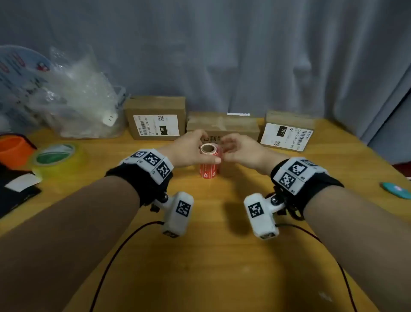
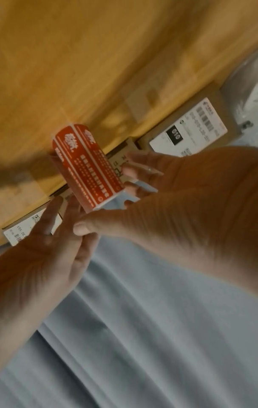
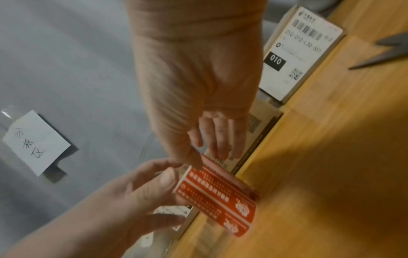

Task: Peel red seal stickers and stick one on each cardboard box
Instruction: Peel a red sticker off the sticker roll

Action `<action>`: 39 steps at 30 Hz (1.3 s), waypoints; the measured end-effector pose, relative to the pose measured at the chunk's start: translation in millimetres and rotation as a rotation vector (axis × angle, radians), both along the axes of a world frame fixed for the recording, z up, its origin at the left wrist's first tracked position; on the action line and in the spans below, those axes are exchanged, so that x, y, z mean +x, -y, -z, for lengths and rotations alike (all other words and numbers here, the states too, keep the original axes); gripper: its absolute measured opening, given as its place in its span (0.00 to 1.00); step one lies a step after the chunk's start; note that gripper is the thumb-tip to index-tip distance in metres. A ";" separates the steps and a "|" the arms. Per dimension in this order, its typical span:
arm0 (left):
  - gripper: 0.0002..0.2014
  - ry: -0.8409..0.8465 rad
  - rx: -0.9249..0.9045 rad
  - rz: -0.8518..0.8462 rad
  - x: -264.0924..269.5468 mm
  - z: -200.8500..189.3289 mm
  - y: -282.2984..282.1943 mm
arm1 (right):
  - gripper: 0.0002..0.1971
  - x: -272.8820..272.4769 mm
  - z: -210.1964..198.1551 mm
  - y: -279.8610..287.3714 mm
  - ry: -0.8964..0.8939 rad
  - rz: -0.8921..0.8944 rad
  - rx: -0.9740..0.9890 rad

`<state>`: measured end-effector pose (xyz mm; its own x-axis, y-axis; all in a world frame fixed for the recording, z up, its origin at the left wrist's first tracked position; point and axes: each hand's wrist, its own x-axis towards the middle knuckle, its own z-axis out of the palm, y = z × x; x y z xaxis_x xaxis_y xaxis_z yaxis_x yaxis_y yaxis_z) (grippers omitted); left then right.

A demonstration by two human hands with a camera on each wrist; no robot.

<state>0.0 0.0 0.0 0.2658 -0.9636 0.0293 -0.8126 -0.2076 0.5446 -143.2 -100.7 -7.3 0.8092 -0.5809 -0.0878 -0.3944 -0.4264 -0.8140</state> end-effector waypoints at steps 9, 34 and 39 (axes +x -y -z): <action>0.19 -0.183 -0.090 -0.007 8.1 19.8 0.5 | 0.25 16.3 14.9 -7.1 0.070 0.238 0.390; 0.16 0.317 -0.147 -0.071 29.7 16.9 -7.4 | 0.05 21.2 11.3 2.3 0.251 0.221 0.162; 0.14 0.454 -0.038 0.059 32.3 28.9 -16.5 | 0.12 25.2 13.5 -2.9 0.291 0.258 0.330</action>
<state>32.3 16.5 -28.9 0.1627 -0.9727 0.1654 -0.9805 -0.1407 0.1370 -118.0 -97.8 -20.8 0.6609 -0.7448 -0.0921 -0.1896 -0.0469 -0.9807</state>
